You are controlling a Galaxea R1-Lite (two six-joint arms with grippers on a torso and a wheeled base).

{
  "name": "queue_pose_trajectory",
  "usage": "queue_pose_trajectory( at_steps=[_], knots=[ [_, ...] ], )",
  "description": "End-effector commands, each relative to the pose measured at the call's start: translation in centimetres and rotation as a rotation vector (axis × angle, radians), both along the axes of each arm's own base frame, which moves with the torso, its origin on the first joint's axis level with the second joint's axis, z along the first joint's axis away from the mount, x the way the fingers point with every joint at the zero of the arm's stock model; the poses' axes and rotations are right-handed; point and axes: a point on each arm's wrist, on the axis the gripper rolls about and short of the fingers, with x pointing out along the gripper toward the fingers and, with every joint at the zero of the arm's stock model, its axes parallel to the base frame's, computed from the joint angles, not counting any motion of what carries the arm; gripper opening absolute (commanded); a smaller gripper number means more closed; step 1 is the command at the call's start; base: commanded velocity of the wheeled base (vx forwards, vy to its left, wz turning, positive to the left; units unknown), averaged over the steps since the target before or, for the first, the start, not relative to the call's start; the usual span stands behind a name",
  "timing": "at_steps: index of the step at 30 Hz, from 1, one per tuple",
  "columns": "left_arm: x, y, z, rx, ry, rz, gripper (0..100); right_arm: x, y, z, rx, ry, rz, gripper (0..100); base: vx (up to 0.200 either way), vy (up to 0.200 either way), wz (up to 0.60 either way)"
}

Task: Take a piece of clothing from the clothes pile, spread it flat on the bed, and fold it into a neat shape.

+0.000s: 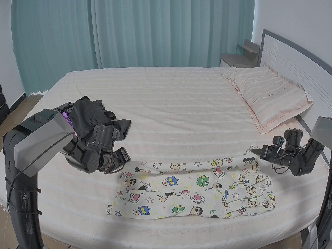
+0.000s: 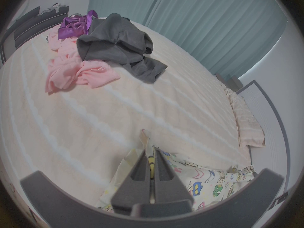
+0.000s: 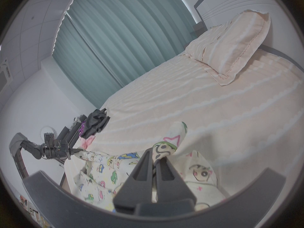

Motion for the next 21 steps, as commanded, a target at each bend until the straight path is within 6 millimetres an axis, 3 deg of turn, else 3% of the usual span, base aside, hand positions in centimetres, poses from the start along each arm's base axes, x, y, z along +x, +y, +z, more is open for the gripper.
queue_pose_trajectory(
  at_steps=[1, 11, 21],
  knots=[
    [-2.4, 0.0, -1.0, 0.042, 0.043, -0.046, 0, -2.6, -0.7, 0.3, -0.043, 0.019, 0.015, 0, 0.0, 0.0, 0.0],
    [-5.5, -0.8, -3.9, 0.095, 0.087, -0.123, 0, -5.8, -0.7, -3.9, -0.151, 0.123, 0.088, 0, 0.0, 0.0, 0.0],
    [-6.4, -0.6, -4.7, 0.105, 0.124, -0.126, 0, -8.1, -0.3, -5.1, -0.177, 0.137, 0.108, 0, 0.0, 0.0, 0.0]
  ],
)
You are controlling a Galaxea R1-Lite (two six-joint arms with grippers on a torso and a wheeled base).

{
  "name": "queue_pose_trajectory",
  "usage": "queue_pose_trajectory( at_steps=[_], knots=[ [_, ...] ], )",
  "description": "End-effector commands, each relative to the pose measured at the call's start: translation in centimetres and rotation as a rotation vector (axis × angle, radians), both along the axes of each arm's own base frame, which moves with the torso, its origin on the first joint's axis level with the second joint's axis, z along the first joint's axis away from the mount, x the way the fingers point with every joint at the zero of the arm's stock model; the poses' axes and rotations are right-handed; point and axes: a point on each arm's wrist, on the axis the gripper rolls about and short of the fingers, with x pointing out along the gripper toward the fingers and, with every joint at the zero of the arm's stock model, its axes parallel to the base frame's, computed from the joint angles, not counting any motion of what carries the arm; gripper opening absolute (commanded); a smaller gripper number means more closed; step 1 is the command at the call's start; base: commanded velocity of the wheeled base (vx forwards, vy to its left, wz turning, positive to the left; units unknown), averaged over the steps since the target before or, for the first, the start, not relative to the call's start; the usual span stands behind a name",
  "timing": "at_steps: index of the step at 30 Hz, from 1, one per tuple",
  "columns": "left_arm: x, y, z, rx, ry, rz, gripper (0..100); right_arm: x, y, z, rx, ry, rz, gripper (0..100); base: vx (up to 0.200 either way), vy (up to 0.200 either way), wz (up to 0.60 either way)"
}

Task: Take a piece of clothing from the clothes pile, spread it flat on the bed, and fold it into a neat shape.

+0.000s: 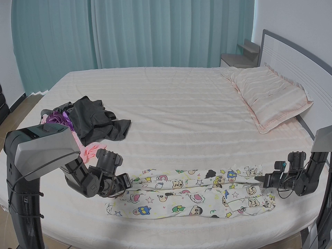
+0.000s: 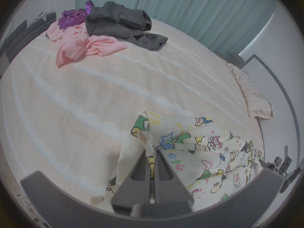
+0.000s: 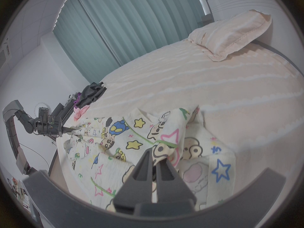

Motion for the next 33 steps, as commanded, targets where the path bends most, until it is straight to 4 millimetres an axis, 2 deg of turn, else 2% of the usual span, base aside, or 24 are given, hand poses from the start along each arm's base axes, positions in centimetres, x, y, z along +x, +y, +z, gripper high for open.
queue_pose_trajectory(
  at_steps=[1, 8, 9, 11, 12, 17, 23, 25, 29, 33],
  knots=[
    [-0.4, 0.1, -0.6, 0.009, 0.024, 0.0, 0, -1.0, 0.1, -0.9, -0.003, 0.048, 0.007, 0, 0.0, 0.0, 0.0],
    [-0.5, 0.2, -0.6, 0.002, 0.031, 0.006, 0, -1.0, -0.7, -1.1, -0.006, 0.05, -0.02, 0, 0.0, 0.0, 0.0],
    [-0.6, 0.3, -0.7, 0.004, 0.034, 0.005, 100, -1.0, -0.8, -1.3, -0.005, 0.056, -0.021, 0, 0.0, 0.0, 0.0],
    [-0.8, 0.3, -0.7, 0.008, 0.039, 0.002, 100, -0.9, -0.8, -1.6, -0.004, 0.062, -0.023, 0, 0.0, 0.0, 0.0],
    [-0.9, 0.3, -0.7, 0.009, 0.042, -0.001, 100, -0.8, -0.9, -1.9, -0.003, 0.066, -0.026, 100, 0.0, 0.0, 0.0],
    [-1.3, 0.8, 0.0, 0.0, 0.038, 0.018, 100, -1.0, -1.2, -1.6, 0.003, 0.066, -0.043, 100, 0.0, 0.0, 0.0],
    [-2.2, 2.5, 1.8, -0.031, 0.023, 0.062, 100, -1.5, -2.3, 0.4, 0.035, 0.032, -0.114, 100, 0.0, 0.0, 0.0],
    [-2.7, 3.7, 2.9, -0.096, 0.025, 0.093, 100, -2.0, -2.3, 1.3, 0.086, 0.044, -0.159, 100, 0.0, 0.0, 0.0],
    [-3.6, 5.7, 4.6, -0.219, 0.034, 0.147, 100, -2.6, -1.6, 1.0, 0.101, 0.102, -0.239, 100, 0.0, 0.0, 0.0],
    [-4.7, 6.4, 4.3, -0.271, 0.083, 0.15, 100, -2.4, -1.0, 0.6, 0.124, 0.131, -0.31, 100, 0.0, 0.0, 0.0]
  ],
)
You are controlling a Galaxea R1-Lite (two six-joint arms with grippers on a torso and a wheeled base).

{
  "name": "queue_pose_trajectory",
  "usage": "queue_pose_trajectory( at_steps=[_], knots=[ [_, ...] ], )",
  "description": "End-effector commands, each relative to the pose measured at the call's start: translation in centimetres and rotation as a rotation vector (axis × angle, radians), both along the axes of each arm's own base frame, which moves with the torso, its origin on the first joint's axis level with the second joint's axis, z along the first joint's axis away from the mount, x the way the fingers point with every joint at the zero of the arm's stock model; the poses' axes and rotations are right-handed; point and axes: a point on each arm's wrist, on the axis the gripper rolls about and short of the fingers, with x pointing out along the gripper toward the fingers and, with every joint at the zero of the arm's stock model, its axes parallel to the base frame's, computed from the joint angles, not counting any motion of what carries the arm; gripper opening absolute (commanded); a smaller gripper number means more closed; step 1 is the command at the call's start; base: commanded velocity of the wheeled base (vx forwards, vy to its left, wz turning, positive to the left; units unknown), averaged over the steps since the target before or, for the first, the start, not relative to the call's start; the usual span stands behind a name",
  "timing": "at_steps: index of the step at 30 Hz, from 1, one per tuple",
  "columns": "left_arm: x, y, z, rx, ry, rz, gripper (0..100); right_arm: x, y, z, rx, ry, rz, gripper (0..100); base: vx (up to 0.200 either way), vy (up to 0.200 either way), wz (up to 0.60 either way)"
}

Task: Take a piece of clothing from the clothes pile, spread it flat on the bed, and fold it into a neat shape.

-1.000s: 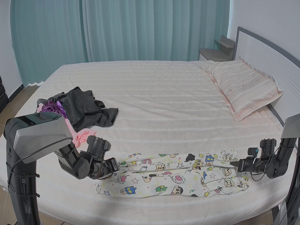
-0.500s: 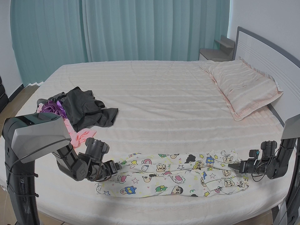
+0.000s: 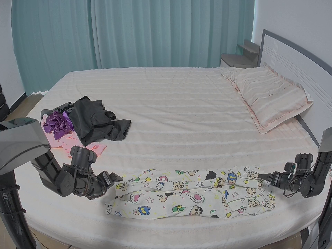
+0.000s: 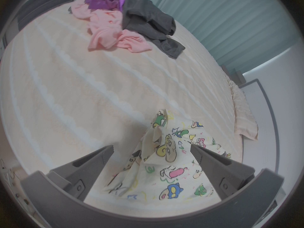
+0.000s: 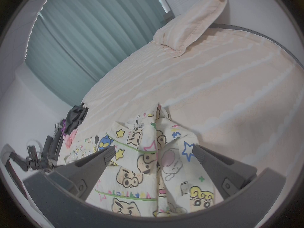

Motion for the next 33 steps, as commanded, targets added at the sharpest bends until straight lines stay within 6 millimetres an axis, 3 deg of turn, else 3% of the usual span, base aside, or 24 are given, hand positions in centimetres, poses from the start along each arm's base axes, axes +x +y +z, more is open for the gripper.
queue_pose_trajectory(
  at_steps=[1, 8, 13, 16, 24, 30, 31, 33],
  knots=[
    [-1.6, 1.6, 1.0, -0.057, 0.018, 0.033, 100, -0.3, 0.9, 0.0, 0.022, 0.019, -0.048, 100, 0.0, 0.0, 0.0],
    [-2.6, 2.0, 1.3, -0.16, -0.012, 0.106, 100, -1.1, 1.2, 0.4, 0.019, 0.002, -0.06, 100, 0.0, 0.0, 0.0],
    [-3.9, 1.9, 3.5, -0.389, -0.01, 0.151, 100, -0.7, 3.8, -0.4, 0.011, 0.043, -0.116, 100, 0.0, 0.0, 0.0],
    [-4.3, 1.9, 4.1, -0.425, -0.012, 0.141, 100, -0.3, 4.3, -0.4, 0.061, 0.027, -0.155, 100, 0.0, 0.0, 0.0],
    [-5.8, 2.1, 3.5, -0.444, -0.013, 0.116, 100, -0.2, 4.4, -2.1, 0.054, 0.051, -0.154, 100, 0.0, 0.0, 0.0],
    [-6.4, 2.2, 3.2, -0.459, -0.074, 0.1, 100, 0.5, 4.4, -2.1, 0.054, 0.027, -0.153, 100, 0.0, 0.0, 0.0],
    [-6.4, 2.2, 3.2, -0.459, -0.074, 0.1, 100, 0.5, 4.4, -2.1, 0.054, 0.027, -0.153, 0, 0.0, 0.0, 0.0],
    [-6.4, 2.2, 3.2, -0.459, -0.075, 0.099, 100, 0.8, 4.3, -2.0, 0.053, 0.019, -0.153, 0, 0.0, 0.0, 0.0]
  ],
)
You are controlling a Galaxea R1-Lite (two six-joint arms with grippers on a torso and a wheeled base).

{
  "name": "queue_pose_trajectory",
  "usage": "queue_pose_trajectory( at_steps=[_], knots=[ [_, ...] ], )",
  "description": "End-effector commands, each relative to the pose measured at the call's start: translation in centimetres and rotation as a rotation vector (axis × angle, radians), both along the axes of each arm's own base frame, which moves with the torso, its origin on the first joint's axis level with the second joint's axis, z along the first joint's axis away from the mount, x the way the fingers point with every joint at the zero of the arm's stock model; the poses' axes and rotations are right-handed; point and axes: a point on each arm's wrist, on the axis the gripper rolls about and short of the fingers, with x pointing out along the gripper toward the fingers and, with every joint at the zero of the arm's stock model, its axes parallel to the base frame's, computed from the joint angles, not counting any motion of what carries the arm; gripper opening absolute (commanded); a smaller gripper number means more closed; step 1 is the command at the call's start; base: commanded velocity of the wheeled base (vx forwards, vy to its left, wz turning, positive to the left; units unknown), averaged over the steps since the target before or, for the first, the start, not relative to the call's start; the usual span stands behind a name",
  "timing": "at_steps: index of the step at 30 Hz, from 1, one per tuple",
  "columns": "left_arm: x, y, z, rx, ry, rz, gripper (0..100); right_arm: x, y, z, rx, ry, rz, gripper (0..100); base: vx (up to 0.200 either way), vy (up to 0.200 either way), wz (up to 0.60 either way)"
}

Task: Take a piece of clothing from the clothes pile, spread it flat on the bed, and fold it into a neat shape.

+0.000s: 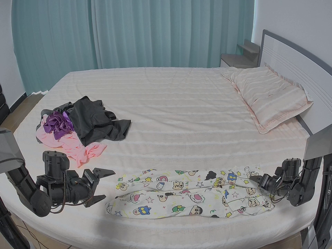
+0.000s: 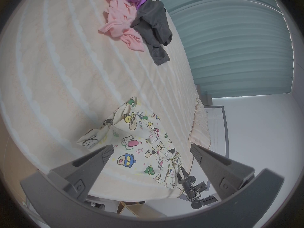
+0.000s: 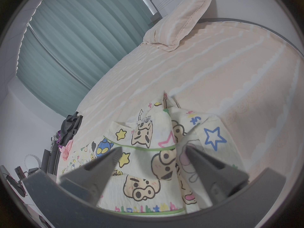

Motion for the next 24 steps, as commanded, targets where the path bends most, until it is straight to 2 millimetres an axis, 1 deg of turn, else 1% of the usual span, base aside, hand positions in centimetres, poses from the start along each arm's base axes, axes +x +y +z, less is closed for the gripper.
queue_pose_trajectory(
  at_steps=[1, 4, 6, 8, 14, 16, 19, 20, 24],
  knots=[
    [-0.3, 0.0, -0.4, 0.003, 0.021, 0.0, 100, 0.3, 0.0, -0.4, -0.003, 0.004, 0.002, 0, 0.0, 0.0, 0.0],
    [-0.3, 0.1, -0.4, 0.003, 0.021, 0.002, 100, 0.3, 0.0, -1.1, -0.012, 0.022, 0.009, 0, 0.0, 0.0, 0.0],
    [-0.3, 0.0, -0.5, 0.002, 0.023, 0.001, 100, 0.3, 0.0, -1.1, -0.018, 0.021, 0.013, 0, 0.0, 0.0, 0.0],
    [-0.3, 0.0, -0.5, 0.002, 0.023, 0.001, 100, 0.3, -0.1, -1.0, -0.028, 0.017, 0.007, 0, 0.0, 0.0, 0.0],
    [-0.3, 0.0, -0.5, 0.004, 0.025, 0.0, 100, -0.6, -0.8, 0.8, -0.059, -0.016, -0.009, 0, 0.0, 0.0, 0.0],
    [-0.3, 0.0, -0.5, 0.005, 0.025, 0.001, 100, -0.7, -1.0, 1.1, -0.07, -0.021, -0.01, 0, 0.0, 0.0, 0.0],
    [-0.3, 0.0, -0.5, 0.005, 0.025, 0.001, 100, -0.8, -1.4, 1.4, -0.087, -0.027, -0.012, 0, 0.0, 0.0, 0.0],
    [-0.4, 0.1, -0.6, 0.006, 0.027, 0.0, 100, -1.0, -1.9, 1.3, -0.108, -0.022, -0.011, 0, 0.0, 0.0, 0.0],
    [-0.4, 0.1, -0.6, 0.005, 0.028, -0.001, 100, -1.5, -2.2, 1.1, -0.13, -0.008, 0.003, 0, 0.0, 0.0, 0.0]
  ],
)
